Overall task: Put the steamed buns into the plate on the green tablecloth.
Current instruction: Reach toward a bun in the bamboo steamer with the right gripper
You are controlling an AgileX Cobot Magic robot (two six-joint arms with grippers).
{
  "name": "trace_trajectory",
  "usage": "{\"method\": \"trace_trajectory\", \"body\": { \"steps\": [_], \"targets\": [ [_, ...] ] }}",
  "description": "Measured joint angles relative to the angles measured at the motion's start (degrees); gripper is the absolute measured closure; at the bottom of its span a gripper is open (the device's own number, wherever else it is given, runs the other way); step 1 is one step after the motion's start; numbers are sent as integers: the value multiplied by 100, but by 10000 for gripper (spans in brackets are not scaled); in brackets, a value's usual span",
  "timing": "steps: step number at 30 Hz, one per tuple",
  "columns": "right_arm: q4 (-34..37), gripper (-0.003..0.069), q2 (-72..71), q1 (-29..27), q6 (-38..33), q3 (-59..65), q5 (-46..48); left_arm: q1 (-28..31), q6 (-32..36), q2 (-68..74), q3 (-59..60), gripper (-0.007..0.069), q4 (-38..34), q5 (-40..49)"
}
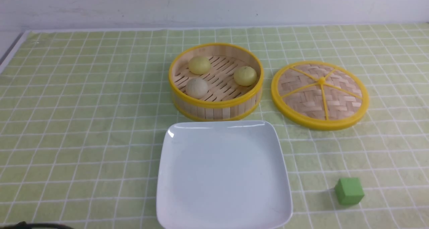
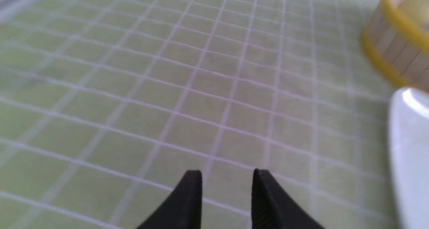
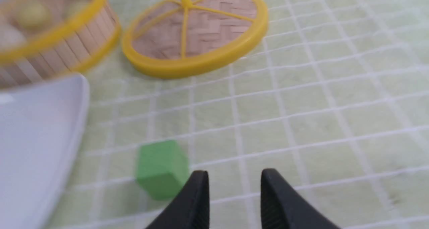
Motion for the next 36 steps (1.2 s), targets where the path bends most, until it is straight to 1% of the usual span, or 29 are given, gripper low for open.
{"method": "trace_trajectory", "body": {
  "steps": [2,3,4,6,7,8,10,12,14,16,17,18,19,20,21,22,23,24,25,26,27,28,29,30,33,34,36],
  "targets": [
    [798,419,0,0,531,0,-109,0,-895,0,11,382,-738,-19],
    [870,419,0,0,531,0,-118,0,-895,0,11,382,-807,-25],
    [1414,419,0,0,886,0,-146,0,-1580,0,29,382,-1287,-57],
    [1787,419,0,0,1025,0,-225,0,-1983,0,35,382,-1536,-79],
    [1787,419,0,0,1035,0,-239,0,-2014,0,38,382,-1565,-85],
    [1945,419,0,0,1059,0,-346,0,-2167,0,38,382,-1611,-114],
    [2072,419,0,0,1079,0,-458,0,-2257,0,38,382,-1652,-228],
    [2218,420,0,0,1079,0,-585,0,-2261,0,38,389,-1656,-409],
    [2275,432,0,0,1079,-31,-711,0,-2145,0,4,413,-1656,-473],
    [2202,482,0,0,992,-332,-834,0,-1787,0,-306,466,-1621,-302],
    [2067,519,21,0,832,-581,-888,0,-1529,0,-577,502,-1539,-188],
    [2027,536,44,0,744,-639,-900,0,-1417,7,-699,519,-1518,-141],
    [1625,599,274,0,388,-1151,-828,0,-963,175,-1238,573,-1327,101],
    [1301,638,528,0,137,-1499,-664,0,-700,408,-1577,603,-1166,331],
    [1159,650,587,0,55,-1569,-621,0,-653,463,-1643,606,-1166,389],
    [873,662,860,0,-67,-1916,-313,0,-471,724,-1894,616,-1033,640],
    [238,664,1637,0,-149,-2444,418,0,-80,1532,-2435,622,-855,1437],
    [-82,661,2144,0,-116,-2745,994,0,34,1897,-2573,622,-819,1700],
    [-354,659,2685,0,-25,-3018,1619,0,230,2363,-2777,622,-779,2131],
    [-512,658,3125,0,39,-3214,2106,0,482,2829,-2990,622,-754,2629],
    [-612,657,3661,0,73,-3430,2642,0,663,3193,-3118,622,-754,2928],
    [-611,657,4162,13,13,-3625,3034,0,908,3628,-3264,622,-774,3235],
    [-596,657,4257,19,-17,-3661,3092,0,957,3711,-3290,622,-771,3285],
    [-264,654,5025,157,-428,-3945,3282,0,1353,4323,-3512,622,-878,3541],
    [701,639,5860,554,-1405,-4308,2946,0,2001,5103,-3734,622,-1193,3528],
    [1238,620,6269,817,-1999,-4550,2704,0,2264,5361,-3812,622,-1343,3474],
    [1676,574,7080,1269,-2594,-5164,2380,0,2624,5688,-3878,622,-1646,3321]
  ]
}}
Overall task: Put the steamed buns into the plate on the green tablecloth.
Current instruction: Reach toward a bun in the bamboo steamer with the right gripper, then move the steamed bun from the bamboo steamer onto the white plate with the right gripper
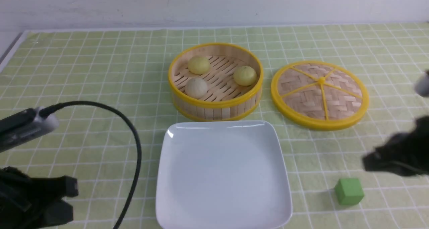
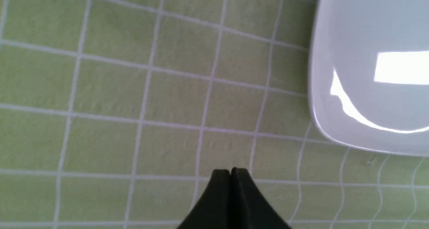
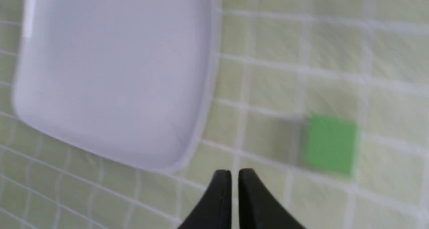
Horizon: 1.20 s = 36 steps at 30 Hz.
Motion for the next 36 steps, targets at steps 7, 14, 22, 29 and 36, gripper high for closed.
{"method": "trace_trajectory", "body": {
  "steps": [7,14,22,29,36],
  "targets": [
    [-1063,402,2601,751,523,-2666,288,0,262,275,-20,606,-286,-249],
    [-2866,290,5191,1179,1504,-6392,1465,0,275,276,-20,513,-312,-293],
    [-3382,285,7634,1251,1607,-10488,2564,0,275,276,-20,392,-318,-293],
    [-3599,348,8500,1188,1956,-11281,2691,0,275,276,-23,372,-336,-253],
    [-3428,644,8075,1140,1652,-10802,2677,0,275,276,-23,375,-350,-243]
  ]
}}
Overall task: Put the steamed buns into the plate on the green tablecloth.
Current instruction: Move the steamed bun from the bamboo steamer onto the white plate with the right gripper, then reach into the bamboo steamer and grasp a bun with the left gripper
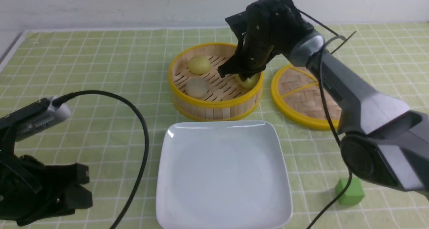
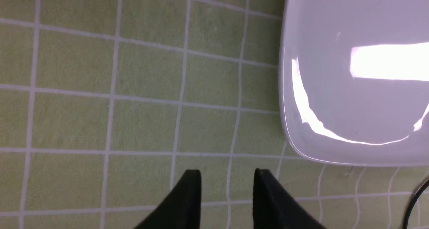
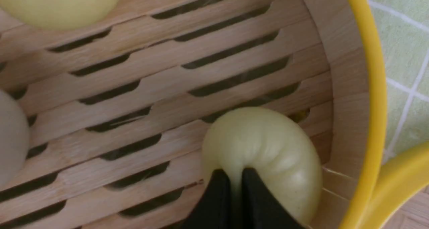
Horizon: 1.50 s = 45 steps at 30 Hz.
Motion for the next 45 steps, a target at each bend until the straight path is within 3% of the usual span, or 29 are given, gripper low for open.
{"method": "trace_trajectory", "body": {
  "steps": [9,11,13,15,20,24,25,27,29,31,35,37,40,45],
  "targets": [
    [222,650,-2091,596,-249,926,21,0,0,0,0,375,-8,0],
    [265,650,-3039,1025,-148,2310,-33,0,0,0,0,375,-8,0],
    [265,649,-3322,1185,-69,2917,-33,0,0,0,0,375,-8,0],
    [138,646,-3865,1578,312,4640,-25,0,0,0,0,375,-8,0],
    [-186,621,-4106,1885,906,6664,-536,0,0,0,0,375,-42,0],
    [-326,512,-4029,1885,1099,7284,-1338,0,-5,0,0,375,-68,-6],
    [-372,422,-4006,1885,1121,7301,-1387,0,-5,0,0,375,-108,-12],
    [-429,316,-4020,1885,1073,7160,-1224,0,-5,4,-20,375,-175,-8],
    [-606,275,-4082,1885,859,6914,-934,0,-10,76,-148,376,-197,145],
    [-856,311,-4230,1874,650,6629,-544,0,-10,226,-368,386,-198,316],
    [-921,559,-4949,1627,497,6543,-295,-5,103,662,-1138,452,-203,598],
    [-738,649,-5505,1356,538,6858,-244,-73,256,972,-1625,529,-197,823],
    [-337,673,-6575,799,645,7798,-126,-538,389,1710,-2528,615,-192,1038],
    [140,673,-7864,284,668,9207,-509,-1487,10,3086,-4049,603,-44,962]
  ]
}}
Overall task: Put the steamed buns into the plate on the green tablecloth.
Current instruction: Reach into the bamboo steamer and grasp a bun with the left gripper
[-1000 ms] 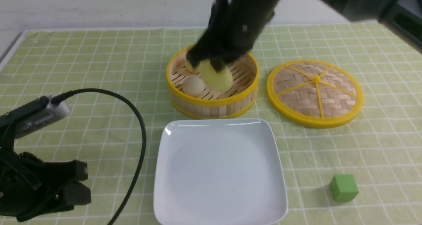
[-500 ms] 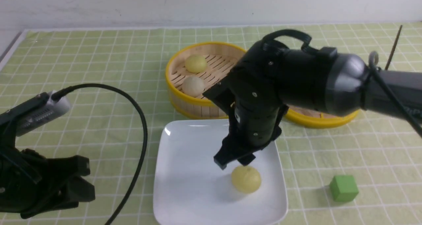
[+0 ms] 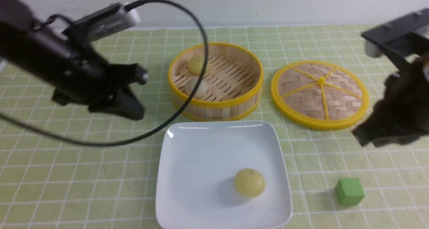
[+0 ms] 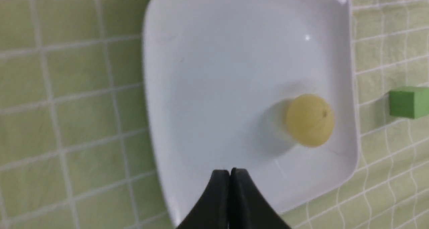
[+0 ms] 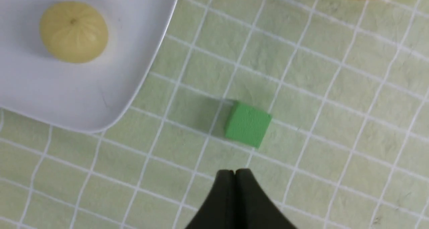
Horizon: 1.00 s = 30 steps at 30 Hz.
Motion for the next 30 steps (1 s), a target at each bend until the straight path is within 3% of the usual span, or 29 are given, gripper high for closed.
{"method": "trace_trajectory", "body": {
  "steps": [4,8,11,16,22,26,30],
  "targets": [
    [186,673,-485,-78,6,577,-361,-599,-597,1212,-1467,509,591,-78],
    [348,673,-587,-84,6,730,-395,-1087,-1163,2762,-3419,302,1550,14],
    [354,671,-587,-94,0,735,-445,-1238,-1243,3530,-4377,209,1959,309],
    [354,670,-587,-105,0,735,-484,-1357,-1598,4593,-5609,154,2432,660],
    [354,667,-587,-105,0,737,-503,-1357,-1993,4997,-5840,243,2848,718],
    [354,666,-587,-105,-24,742,-534,-1357,-2413,5035,-5872,536,3405,846],
    [354,664,-587,-105,-154,742,-548,-1364,-2377,4903,-5885,598,3368,875]
  ]
}}
